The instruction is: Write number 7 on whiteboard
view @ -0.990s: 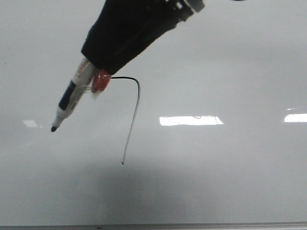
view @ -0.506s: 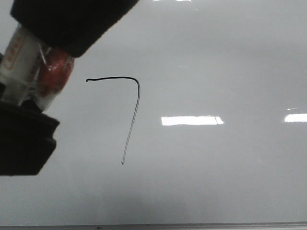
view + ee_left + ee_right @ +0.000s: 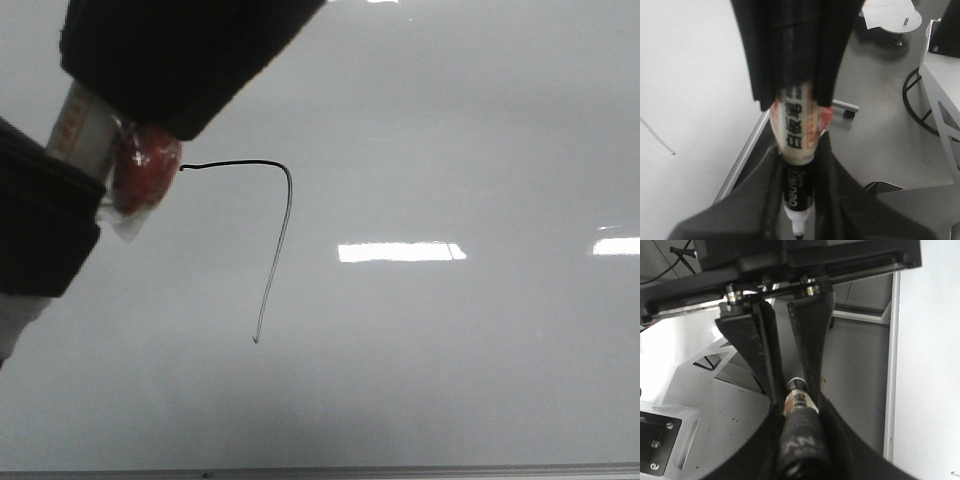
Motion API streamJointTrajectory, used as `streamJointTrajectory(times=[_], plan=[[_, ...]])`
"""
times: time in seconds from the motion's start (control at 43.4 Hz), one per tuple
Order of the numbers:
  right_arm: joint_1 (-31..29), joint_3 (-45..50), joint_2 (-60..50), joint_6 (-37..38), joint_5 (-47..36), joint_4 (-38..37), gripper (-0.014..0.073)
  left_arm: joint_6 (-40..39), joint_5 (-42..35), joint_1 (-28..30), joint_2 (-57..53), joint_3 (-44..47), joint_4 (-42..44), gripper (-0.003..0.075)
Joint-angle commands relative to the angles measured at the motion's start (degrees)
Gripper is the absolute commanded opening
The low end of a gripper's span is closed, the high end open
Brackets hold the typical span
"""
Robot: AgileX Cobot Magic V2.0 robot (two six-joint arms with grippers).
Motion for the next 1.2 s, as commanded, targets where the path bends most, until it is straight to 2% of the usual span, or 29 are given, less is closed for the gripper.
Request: streamJointTrajectory(times=[0.0, 0.046, 0.207, 0.276, 0.322, 0.437, 0.552, 0.621, 0.783, 0.967, 1.036, 1.174], plan=[[0.09, -1.89, -1.68, -0.64, -3.03, 5.70, 0.0111, -0.57, -2.18, -0.24, -0.48, -1.82, -1.41, -0.0020], [0.09, -1.89, -1.68, -0.64, -3.47, 5.75, 0.0190, -0.57, -2.18, -0.24, -0.48, -1.82, -1.41, -0.0020], [0.09, -1.89, -1.79, 1.09, -4.46, 6.84, 0.0549, -0.57, -2.18, -0.24, -0.48, -1.82, -1.41, -0.0020], [0.09, -1.89, -2.13, 1.54, -5.14, 7.14, 0.0642, -0.57, -2.18, -0.24, -0.37, -1.82, -1.41, -0.0020], [0.03, -1.89, -2.69, 1.54, -5.73, 7.14, 0.0657, -0.57, -2.18, -0.13, -0.23, -1.82, -1.41, -0.0020], [-0.60, -1.89, -5.14, 2.79, -7.83, 6.20, 0.0608, -2.60, -2.31, 0.64, 1.15, -1.70, -1.41, -0.0020], [-4.11, -1.49, -9.61, 9.22, -8.43, 2.01, 0.0525, -5.44, -2.31, 5.11, 4.27, -1.70, -0.67, -0.0020], [-7.31, 0.04, -12.88, 13.64, -8.16, -1.25, 0.0453, -5.82, -2.31, 10.64, 6.51, -2.10, -0.67, -0.0020], [-16.36, 8.91, -22.06, 22.36, -9.02, -5.16, 0.0276, -8.02, -1.94, 28.41, 10.31, -5.24, -0.58, -0.0020], [-29.32, 22.05, -33.81, 32.63, -12.98, -6.30, 0.0162, -8.02, -2.72, 48.50, 13.05, -6.81, 0.12, -0.0020], [-34.81, 26.67, -38.88, 34.43, -15.17, -6.42, 0.0118, -8.02, -2.80, 54.18, 14.08, -6.81, 0.12, -0.0020], [-41.91, 33.56, -47.37, 34.56, -19.52, -5.81, -0.0023, -7.92, -5.92, 59.00, 17.26, -6.81, 0.12, -0.0020]])
